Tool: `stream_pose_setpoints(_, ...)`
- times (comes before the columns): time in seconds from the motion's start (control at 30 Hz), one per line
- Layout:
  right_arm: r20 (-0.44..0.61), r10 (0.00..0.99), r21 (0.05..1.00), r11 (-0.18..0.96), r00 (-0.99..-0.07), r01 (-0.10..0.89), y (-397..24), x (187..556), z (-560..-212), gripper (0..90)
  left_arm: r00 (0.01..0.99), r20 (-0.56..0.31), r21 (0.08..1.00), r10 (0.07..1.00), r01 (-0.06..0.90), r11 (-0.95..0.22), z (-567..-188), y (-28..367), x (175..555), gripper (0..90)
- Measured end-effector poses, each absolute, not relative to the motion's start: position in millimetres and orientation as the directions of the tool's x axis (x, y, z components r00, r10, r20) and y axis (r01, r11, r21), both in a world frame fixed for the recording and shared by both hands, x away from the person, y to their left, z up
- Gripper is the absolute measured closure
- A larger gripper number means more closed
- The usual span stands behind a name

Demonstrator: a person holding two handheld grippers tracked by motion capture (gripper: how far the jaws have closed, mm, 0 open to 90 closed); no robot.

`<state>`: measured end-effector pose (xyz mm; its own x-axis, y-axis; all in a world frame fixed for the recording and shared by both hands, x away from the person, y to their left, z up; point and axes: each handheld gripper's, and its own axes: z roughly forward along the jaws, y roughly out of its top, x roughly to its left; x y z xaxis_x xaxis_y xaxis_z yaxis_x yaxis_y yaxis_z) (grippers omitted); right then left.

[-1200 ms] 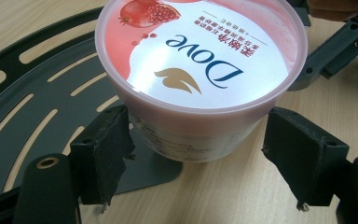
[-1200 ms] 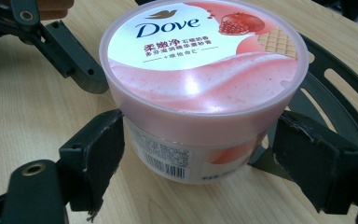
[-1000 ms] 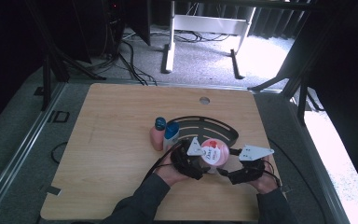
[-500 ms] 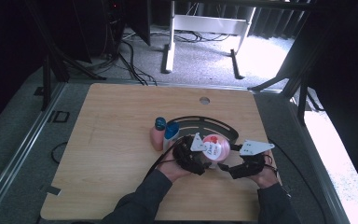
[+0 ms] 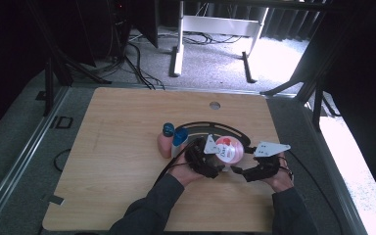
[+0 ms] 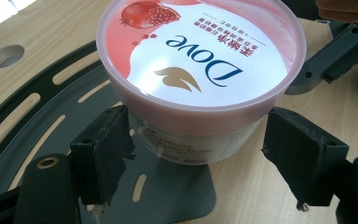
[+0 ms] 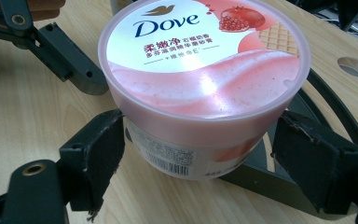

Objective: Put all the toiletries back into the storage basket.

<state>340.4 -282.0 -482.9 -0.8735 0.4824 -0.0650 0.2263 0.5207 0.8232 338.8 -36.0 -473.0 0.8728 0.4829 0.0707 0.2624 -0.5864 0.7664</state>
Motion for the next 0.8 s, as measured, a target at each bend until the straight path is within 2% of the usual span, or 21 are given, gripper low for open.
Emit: stream_pose_setpoints(0.8,-0.047,0.496,0.817,0.519,-0.867,0.252,-292,369,-483,17.4,0.838,0.090,0.774,0.538,0.281,-0.567,-474,-52,359,23.6)
